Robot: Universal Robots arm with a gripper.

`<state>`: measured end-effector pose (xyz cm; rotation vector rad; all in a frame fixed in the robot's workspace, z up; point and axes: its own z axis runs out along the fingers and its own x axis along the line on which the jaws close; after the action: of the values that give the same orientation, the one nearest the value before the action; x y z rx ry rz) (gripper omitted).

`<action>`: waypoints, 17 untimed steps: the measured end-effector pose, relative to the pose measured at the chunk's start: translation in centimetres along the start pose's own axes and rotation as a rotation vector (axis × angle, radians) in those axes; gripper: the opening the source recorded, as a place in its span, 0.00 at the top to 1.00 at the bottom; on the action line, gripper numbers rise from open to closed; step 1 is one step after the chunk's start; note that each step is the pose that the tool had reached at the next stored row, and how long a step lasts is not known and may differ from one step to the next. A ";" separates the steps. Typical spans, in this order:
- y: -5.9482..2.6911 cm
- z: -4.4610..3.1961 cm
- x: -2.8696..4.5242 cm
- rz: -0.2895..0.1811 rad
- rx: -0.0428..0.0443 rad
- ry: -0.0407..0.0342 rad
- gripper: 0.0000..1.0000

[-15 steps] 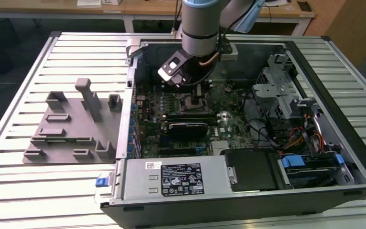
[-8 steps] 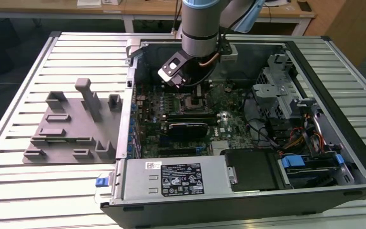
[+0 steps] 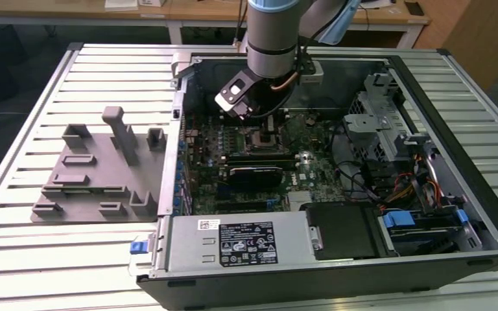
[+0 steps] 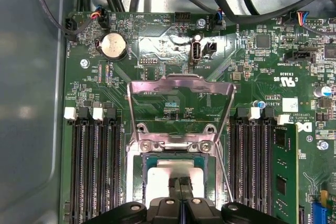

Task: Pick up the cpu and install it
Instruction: 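Place the cpu into insertion slot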

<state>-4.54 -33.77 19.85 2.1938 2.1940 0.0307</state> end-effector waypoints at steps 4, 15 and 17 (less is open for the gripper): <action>-0.01 0.11 0.00 0.000 0.0002 -0.0003 0.89; 0.03 -0.14 0.03 0.000 -0.0012 -0.0005 0.89; 0.03 -0.49 0.00 0.000 -0.0004 -0.0022 0.89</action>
<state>-4.53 -33.76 20.35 2.1925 2.1928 0.0286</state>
